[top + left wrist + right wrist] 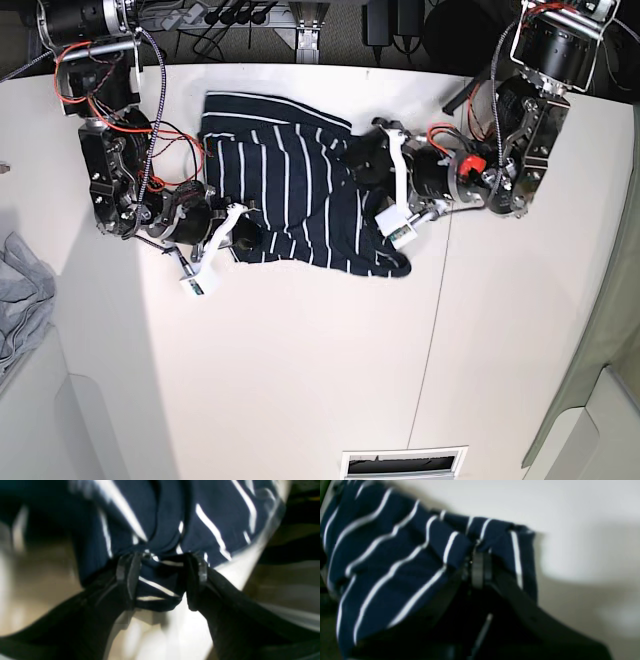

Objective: Layout the t-shirt on the table in an organized manner, then fold the t-shirt properly

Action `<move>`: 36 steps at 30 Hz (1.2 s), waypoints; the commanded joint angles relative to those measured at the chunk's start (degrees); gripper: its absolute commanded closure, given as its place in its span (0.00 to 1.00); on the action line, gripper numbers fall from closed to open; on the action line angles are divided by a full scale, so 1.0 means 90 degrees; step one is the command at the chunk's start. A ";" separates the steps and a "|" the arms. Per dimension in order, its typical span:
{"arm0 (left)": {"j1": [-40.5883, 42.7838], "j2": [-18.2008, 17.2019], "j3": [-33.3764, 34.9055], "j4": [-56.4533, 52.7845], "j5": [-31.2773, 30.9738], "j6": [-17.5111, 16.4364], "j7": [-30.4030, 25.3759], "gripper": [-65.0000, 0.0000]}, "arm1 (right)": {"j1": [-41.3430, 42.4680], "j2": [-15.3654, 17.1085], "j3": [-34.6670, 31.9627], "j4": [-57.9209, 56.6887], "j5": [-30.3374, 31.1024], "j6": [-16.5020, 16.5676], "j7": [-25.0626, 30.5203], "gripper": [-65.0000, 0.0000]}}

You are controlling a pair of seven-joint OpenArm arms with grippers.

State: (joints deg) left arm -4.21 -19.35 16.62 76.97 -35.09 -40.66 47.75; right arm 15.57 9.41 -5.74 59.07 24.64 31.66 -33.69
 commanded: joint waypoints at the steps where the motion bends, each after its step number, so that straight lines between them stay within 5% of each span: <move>1: -0.0172 -0.0083 -0.0015 0.0032 0.0029 0.0074 0.0000 0.52 | -0.0095 0.0102 0.0005 0.0168 -0.0114 -0.0036 -0.0279 1.00; 13: -0.0729 -0.0070 -0.0015 -0.0015 0.0095 0.0074 -0.0141 0.52 | -0.1914 0.0199 0.0005 0.2132 0.0313 -0.0019 -0.0333 1.00; 20: -0.0738 -0.0109 -0.0019 0.0029 0.0044 0.0074 -0.0136 0.52 | -0.2229 0.0206 0.0117 0.2501 0.0308 -0.0041 -0.0345 1.00; 31: -0.0627 -0.1302 -0.0022 0.1569 -0.1615 0.0074 0.0488 0.52 | -0.2227 0.0255 0.1299 0.3288 0.0605 -0.0039 -0.0760 1.00; 36: 0.0019 -0.1515 -0.0022 0.1962 -0.2011 0.0074 0.0580 0.52 | -0.2225 0.0257 0.1494 0.3334 0.0758 -0.0036 -0.0733 1.00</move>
State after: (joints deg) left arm -3.27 -32.40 16.80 93.69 -52.05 -39.68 53.71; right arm -5.08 11.42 7.44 87.99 30.24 31.07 -41.39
